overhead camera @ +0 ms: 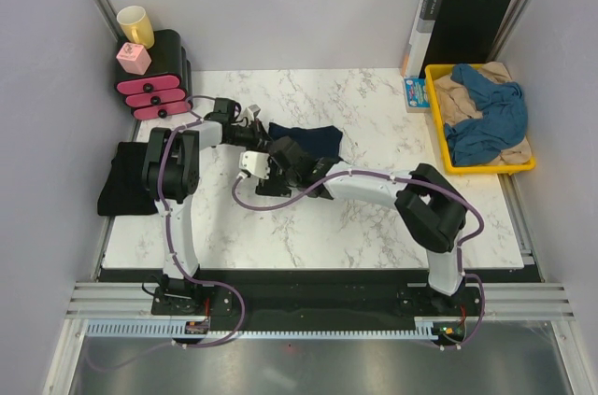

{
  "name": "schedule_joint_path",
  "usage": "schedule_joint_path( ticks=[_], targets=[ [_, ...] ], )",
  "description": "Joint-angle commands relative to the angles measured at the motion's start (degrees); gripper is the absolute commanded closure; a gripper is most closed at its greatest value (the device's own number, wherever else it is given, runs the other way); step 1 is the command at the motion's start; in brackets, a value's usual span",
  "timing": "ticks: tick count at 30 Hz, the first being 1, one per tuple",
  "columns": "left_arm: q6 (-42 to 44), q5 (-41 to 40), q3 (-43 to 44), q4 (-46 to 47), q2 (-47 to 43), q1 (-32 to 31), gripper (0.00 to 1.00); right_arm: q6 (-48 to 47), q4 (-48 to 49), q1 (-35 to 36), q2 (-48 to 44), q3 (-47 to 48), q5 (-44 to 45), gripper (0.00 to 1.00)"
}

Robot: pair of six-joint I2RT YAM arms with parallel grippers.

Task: Fold and stack the t-shirts
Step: Put the neatly folded tshirt into the corner of the board with the left arm

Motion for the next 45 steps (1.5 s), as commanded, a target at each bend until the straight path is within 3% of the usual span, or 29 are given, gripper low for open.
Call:
schedule_joint_path(
  ticks=[1,8,13,24,33,38,45],
  targets=[
    [2.7,-0.6,0.1,-0.9,-3.5,0.0,0.98,1.7,-0.4,-1.8,-5.7,-0.7,2.0,0.07],
    [11.6,-3.4,-0.1,-9.6,-8.4,1.6,0.98,6.1,-2.4,-9.1,-13.0,-1.1,13.8,0.06],
    [21.6,-6.8,2.3,-20.0,-11.2,3.7,0.98,2.3,-4.3,-13.5,-15.2,-2.4,18.4,0.05],
    [36.7,-14.9,5.9,-36.4,-16.6,13.4,0.98,0.5,-4.8,-14.7,-21.8,-6.4,18.2,0.05],
    [48.8,-23.1,10.2,-48.1,-20.5,17.6,0.98,-1.6,-5.0,-14.8,-24.6,-8.7,17.7,0.05],
    [53.2,-26.8,11.2,-51.1,-23.2,21.3,0.98,-2.5,-4.8,-14.8,-25.7,-9.3,17.6,0.05],
    [58.2,-31.0,15.4,-53.3,-22.7,31.1,0.98,-2.5,-4.9,-14.8,-27.0,-10.3,17.1,0.06]
  ],
)
